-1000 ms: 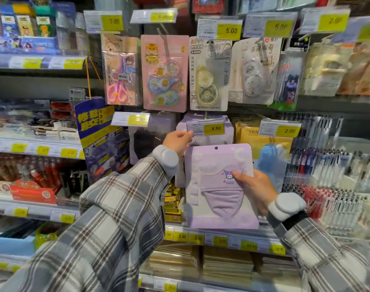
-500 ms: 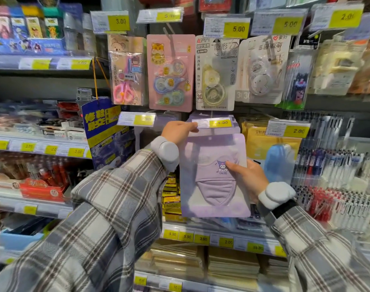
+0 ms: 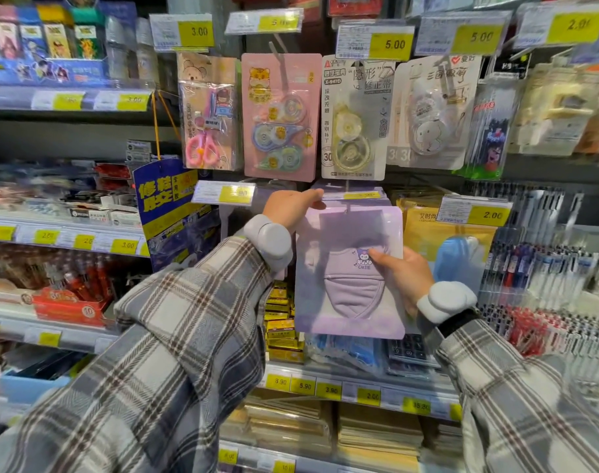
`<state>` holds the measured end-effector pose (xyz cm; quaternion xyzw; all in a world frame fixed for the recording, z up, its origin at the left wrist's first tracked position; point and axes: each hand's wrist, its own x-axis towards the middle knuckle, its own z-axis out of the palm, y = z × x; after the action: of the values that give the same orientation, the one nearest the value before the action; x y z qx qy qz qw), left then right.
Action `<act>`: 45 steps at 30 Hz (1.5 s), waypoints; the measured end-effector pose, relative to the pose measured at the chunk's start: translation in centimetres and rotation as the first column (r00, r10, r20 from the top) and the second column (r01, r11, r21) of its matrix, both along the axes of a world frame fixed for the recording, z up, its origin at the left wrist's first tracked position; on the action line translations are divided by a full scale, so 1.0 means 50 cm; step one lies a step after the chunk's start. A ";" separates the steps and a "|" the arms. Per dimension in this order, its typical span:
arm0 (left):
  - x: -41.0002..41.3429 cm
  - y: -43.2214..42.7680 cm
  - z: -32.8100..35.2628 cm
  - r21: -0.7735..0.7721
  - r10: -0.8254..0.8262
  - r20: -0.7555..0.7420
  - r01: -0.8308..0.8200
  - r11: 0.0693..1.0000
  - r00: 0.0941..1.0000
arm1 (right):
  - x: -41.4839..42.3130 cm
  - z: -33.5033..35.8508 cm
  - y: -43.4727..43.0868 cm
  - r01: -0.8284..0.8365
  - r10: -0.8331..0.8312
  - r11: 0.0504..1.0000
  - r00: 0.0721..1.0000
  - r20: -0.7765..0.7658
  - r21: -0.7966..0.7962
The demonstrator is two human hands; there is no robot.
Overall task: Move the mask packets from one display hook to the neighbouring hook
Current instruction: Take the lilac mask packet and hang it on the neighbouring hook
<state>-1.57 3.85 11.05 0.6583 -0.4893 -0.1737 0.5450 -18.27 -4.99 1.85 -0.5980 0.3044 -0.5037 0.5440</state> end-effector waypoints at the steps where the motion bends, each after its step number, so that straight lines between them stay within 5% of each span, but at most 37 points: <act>1: 0.000 0.000 -0.001 -0.001 -0.001 -0.002 0.001 1.000 1.000 | 0.002 -0.001 -0.003 0.009 -0.009 1.000 1.000 0.000 0.006; 23: -0.005 -0.003 -0.017 -0.040 -0.037 -0.118 0.032 0.999 0.992 | 0.014 -0.010 -0.045 0.248 -0.267 0.962 0.941 -0.207 -0.114; 39: 0.001 -0.026 -0.073 -0.094 -0.064 -0.154 0.050 0.994 0.986 | -0.038 -0.039 -0.031 0.344 -0.348 0.937 0.924 -0.159 -0.054; 45: 0.002 -0.042 -0.089 -0.145 -0.045 -0.115 0.028 0.989 0.992 | -0.028 -0.013 -0.005 0.238 -0.245 0.969 0.959 -0.142 -0.065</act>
<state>-1.45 1.76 6.60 0.5969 -0.4797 -0.1866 0.6155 -19.65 -5.23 1.19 -0.6049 0.4030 -0.5274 0.4398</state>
